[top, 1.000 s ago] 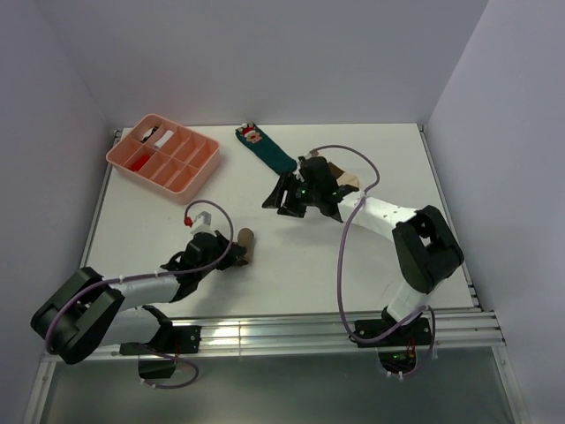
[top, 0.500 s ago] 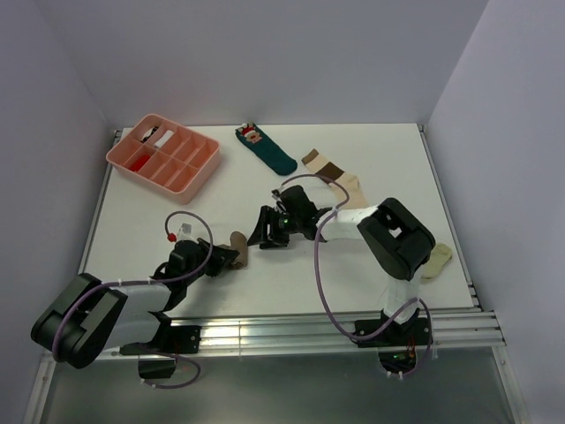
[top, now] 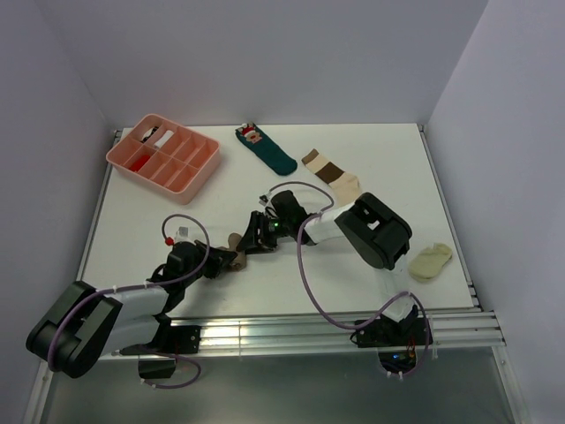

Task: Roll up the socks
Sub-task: Roll the sock at the center of the board.

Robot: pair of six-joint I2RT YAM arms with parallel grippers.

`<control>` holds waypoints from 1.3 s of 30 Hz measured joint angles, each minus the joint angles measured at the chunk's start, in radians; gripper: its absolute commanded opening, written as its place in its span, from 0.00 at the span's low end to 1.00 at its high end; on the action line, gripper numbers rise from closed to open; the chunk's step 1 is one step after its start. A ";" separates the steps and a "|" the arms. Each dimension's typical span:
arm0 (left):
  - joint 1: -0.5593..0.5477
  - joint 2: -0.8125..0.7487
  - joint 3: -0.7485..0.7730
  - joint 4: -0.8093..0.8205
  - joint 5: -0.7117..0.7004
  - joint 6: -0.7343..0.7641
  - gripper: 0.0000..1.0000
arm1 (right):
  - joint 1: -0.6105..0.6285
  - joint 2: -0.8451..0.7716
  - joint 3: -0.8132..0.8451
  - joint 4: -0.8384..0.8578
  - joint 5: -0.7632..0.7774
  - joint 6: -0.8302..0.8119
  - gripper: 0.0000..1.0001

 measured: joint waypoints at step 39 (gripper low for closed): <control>0.013 0.344 0.355 -0.139 0.011 0.252 0.33 | -0.169 -0.176 -0.132 -0.108 0.047 -0.211 0.00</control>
